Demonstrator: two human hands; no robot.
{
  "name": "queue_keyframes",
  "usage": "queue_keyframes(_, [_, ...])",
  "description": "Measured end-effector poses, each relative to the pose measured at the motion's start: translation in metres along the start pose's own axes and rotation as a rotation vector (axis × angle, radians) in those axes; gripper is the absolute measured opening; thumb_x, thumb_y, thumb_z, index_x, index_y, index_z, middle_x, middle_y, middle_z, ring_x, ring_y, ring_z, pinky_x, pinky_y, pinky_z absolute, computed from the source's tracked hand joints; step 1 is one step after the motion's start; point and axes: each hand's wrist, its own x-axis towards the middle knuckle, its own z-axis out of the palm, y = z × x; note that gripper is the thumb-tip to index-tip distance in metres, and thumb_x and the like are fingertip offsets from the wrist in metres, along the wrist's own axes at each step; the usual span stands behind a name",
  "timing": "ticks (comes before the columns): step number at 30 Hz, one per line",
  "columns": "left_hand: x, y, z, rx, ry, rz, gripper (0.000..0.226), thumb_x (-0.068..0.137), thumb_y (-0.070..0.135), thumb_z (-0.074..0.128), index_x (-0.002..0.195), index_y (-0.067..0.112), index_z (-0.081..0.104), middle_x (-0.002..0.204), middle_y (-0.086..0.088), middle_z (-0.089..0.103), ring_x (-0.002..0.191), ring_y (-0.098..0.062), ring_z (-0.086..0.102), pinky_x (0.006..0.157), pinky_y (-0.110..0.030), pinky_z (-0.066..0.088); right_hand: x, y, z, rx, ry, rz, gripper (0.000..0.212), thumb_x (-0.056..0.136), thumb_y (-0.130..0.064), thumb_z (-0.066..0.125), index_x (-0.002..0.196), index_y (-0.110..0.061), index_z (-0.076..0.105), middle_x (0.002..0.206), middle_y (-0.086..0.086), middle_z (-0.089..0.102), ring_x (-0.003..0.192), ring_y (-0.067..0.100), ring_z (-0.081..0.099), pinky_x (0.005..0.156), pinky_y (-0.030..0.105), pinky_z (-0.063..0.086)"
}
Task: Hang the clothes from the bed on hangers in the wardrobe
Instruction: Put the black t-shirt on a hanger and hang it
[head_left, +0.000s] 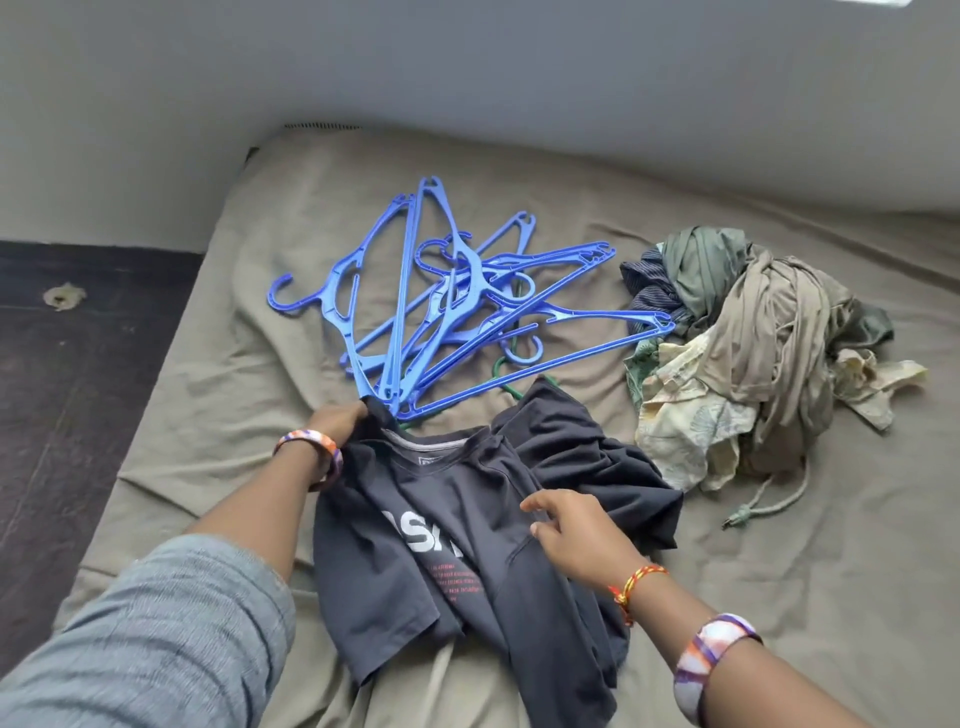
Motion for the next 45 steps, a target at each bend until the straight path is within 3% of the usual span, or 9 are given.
queue_keyframes(5, [-0.048,0.006,0.002,-0.270,-0.172,0.124,0.014,0.070,0.018,0.050,0.062,0.012,0.061,0.070,-0.009,0.057,0.075,-0.023,0.047,0.069,-0.036,0.038,-0.012,-0.008,-0.015,-0.094,0.000,-0.039,0.037,0.089,-0.018,0.050,0.126,-0.022,0.056,0.128,0.003,0.056,0.119,0.021,0.052,0.099,0.034,0.043])
queue_keyframes(11, [-0.135,0.023,-0.017,0.028,-0.205,0.454,0.023,0.062,0.030,0.057,0.043,0.017,0.052,0.046,0.013,0.039,0.048,-0.004,0.033,0.052,-0.024,0.026,-0.030,-0.053,-0.075,-0.133,0.338,-0.218,0.060,0.088,-0.003,0.045,0.144,-0.016,0.031,0.138,0.011,0.043,0.125,0.029,0.044,0.101,0.037,0.039])
queue_keyframes(18, [-0.260,0.025,-0.023,0.577,-0.486,0.813,0.060,0.056,0.043,0.046,0.095,0.004,0.068,0.075,0.002,0.056,0.063,0.000,0.044,0.061,-0.017,0.038,-0.077,-0.084,-0.138,-0.024,0.563,-0.255,0.111,0.075,-0.014,0.069,0.149,-0.020,-0.013,0.158,-0.002,-0.014,0.145,0.028,-0.004,0.114,0.043,0.010])
queue_keyframes(24, [-0.311,0.011,-0.010,0.916,-0.379,0.854,0.025,0.055,0.048,0.044,0.059,0.024,0.047,0.075,-0.009,0.056,0.065,-0.015,0.048,0.064,-0.029,0.043,-0.149,-0.029,-0.174,-0.307,0.466,-0.104,0.051,0.074,-0.038,0.075,0.121,-0.029,0.056,0.139,0.003,0.039,0.132,0.026,0.025,0.106,0.037,0.019])
queue_keyframes(28, [-0.345,0.006,0.006,1.038,-0.410,0.818,0.033,0.060,0.035,0.051,0.078,0.009,0.062,0.073,-0.003,0.052,0.061,-0.008,0.043,0.059,-0.019,0.037,-0.174,0.022,-0.158,-0.211,0.411,-0.058,0.066,0.071,-0.029,0.079,0.128,-0.017,0.047,0.138,0.005,0.036,0.131,0.026,0.029,0.105,0.035,0.027])
queue_keyframes(31, [-0.363,0.010,0.020,1.127,-0.400,0.811,0.036,0.064,0.031,0.053,0.088,0.008,0.067,0.082,-0.006,0.059,0.074,-0.018,0.052,0.067,-0.024,0.041,-0.186,0.055,-0.144,0.016,0.116,-0.072,0.032,0.076,-0.023,0.077,0.101,-0.013,0.060,0.098,0.004,0.059,0.096,0.021,0.056,0.080,0.030,0.044])
queue_keyframes(36, [-0.357,0.024,0.016,1.015,0.076,0.873,0.023,0.085,0.008,0.058,0.101,0.015,0.073,0.099,-0.012,0.070,0.093,-0.027,0.063,0.071,-0.019,0.038,-0.216,0.087,-0.140,0.125,0.153,-0.101,0.015,0.084,-0.020,0.070,0.088,-0.006,0.068,0.056,-0.010,0.062,0.058,0.007,0.054,0.058,0.014,0.044])
queue_keyframes(39, [-0.360,0.030,0.015,0.772,0.537,0.792,0.027,0.084,0.008,0.052,0.104,0.018,0.069,0.103,-0.018,0.066,0.095,-0.036,0.061,0.077,-0.032,0.046,-0.230,0.092,-0.155,0.225,0.244,-0.114,0.015,0.083,-0.017,0.070,0.091,-0.004,0.071,0.069,0.000,0.067,0.067,0.011,0.058,0.066,0.019,0.049])
queue_keyframes(45, [-0.373,0.053,0.003,1.345,0.879,0.812,0.020,0.082,-0.004,0.053,0.096,0.001,0.065,0.096,-0.015,0.060,0.086,-0.032,0.063,0.061,-0.030,0.047,-0.252,0.074,-0.181,0.270,0.367,-0.225,0.006,0.084,-0.009,0.069,0.082,-0.003,0.067,0.072,0.007,0.061,0.073,0.019,0.050,0.061,0.023,0.043])
